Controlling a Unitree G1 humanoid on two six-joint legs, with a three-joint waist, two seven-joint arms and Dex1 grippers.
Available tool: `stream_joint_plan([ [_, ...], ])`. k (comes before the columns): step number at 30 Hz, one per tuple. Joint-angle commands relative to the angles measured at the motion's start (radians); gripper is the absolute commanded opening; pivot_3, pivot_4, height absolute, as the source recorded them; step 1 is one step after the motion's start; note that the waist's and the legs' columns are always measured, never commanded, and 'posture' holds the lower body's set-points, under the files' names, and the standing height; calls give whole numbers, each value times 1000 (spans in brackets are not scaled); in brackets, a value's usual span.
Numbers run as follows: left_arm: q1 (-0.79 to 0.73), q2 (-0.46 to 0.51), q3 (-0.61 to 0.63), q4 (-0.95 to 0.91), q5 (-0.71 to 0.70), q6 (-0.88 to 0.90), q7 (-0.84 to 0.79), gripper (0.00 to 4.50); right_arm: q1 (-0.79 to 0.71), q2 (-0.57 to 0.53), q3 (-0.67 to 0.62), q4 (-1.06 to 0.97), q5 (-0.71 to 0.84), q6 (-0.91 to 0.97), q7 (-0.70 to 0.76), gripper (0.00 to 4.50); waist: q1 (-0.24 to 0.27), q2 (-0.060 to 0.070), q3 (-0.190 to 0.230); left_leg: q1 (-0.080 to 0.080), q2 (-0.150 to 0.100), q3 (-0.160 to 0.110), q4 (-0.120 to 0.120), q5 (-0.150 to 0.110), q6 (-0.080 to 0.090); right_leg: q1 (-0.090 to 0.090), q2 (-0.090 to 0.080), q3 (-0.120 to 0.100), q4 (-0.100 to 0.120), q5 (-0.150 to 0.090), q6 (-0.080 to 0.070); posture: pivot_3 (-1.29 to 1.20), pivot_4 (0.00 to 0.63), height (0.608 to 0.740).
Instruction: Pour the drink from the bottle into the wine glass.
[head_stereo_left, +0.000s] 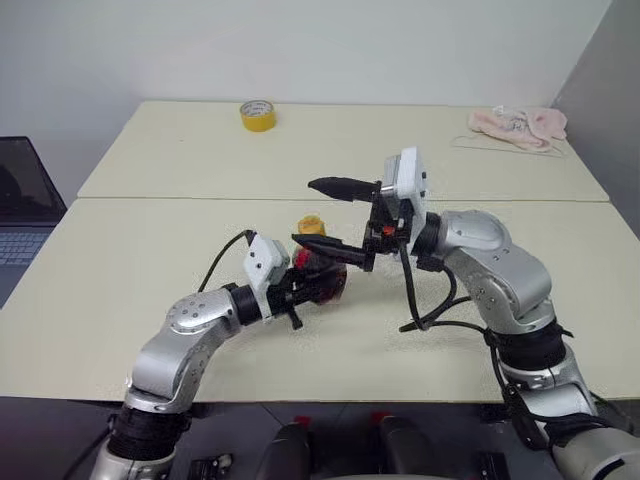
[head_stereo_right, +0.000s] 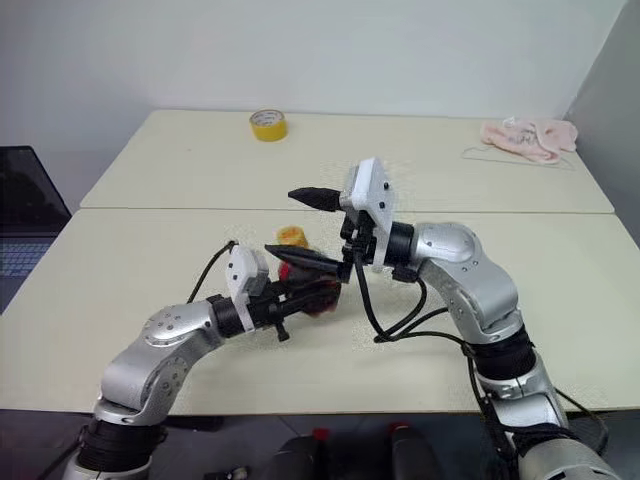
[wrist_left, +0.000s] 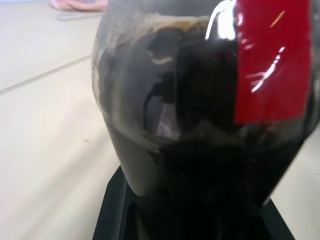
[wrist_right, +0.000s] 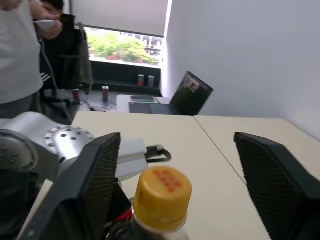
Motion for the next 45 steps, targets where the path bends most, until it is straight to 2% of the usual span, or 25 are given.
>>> stream_joint_plan([
  [1,-12,-48,-4,19,120,-120,129,927,25,34,-48,-48,-24,33,-139,4500,0,0,0,0,0,0,0,0,0,0,0,0,0,0,0,0,150,740],
  [5,-31,-66,-34,95,323,-233,287,926,75,65,-45,-73,-77,116,-289,4500,-1,0,0,0,0,0,0,0,-1,0,0,0,0,0,0,0,150,740],
  [8,-24,-83,-52,141,414,-271,366,926,98,95,-38,-96,-93,177,-370,4500,-1,0,0,0,0,1,-1,0,-1,-1,0,0,0,0,0,0,150,740],
  [15,-23,-120,-71,254,556,-333,506,925,165,127,41,-121,-135,69,-358,4500,-1,0,0,0,0,1,0,0,0,0,0,0,0,0,0,0,150,740],
  [19,-36,-132,-75,304,613,-369,566,917,170,175,44,-97,-117,93,-371,4500,-2,0,0,1,0,0,0,0,0,0,0,0,1,0,0,0,150,740],
  [29,-55,-143,-81,357,674,-427,623,917,150,248,28,-40,-113,175,-418,4500,-1,0,-1,0,0,0,0,0,-1,0,0,0,1,0,0,0,150,740],
  [44,-53,-172,-78,339,671,-425,619,917,107,288,9,34,-118,148,-412,4500,-1,0,-1,0,0,0,0,0,0,-1,0,0,1,0,0,0,150,740],
  [45,-53,-172,-78,339,671,-426,618,917,107,288,10,35,-119,145,-411,4130,-1,0,-1,0,0,0,0,0,0,-1,0,0,1,0,0,0,150,740],
])
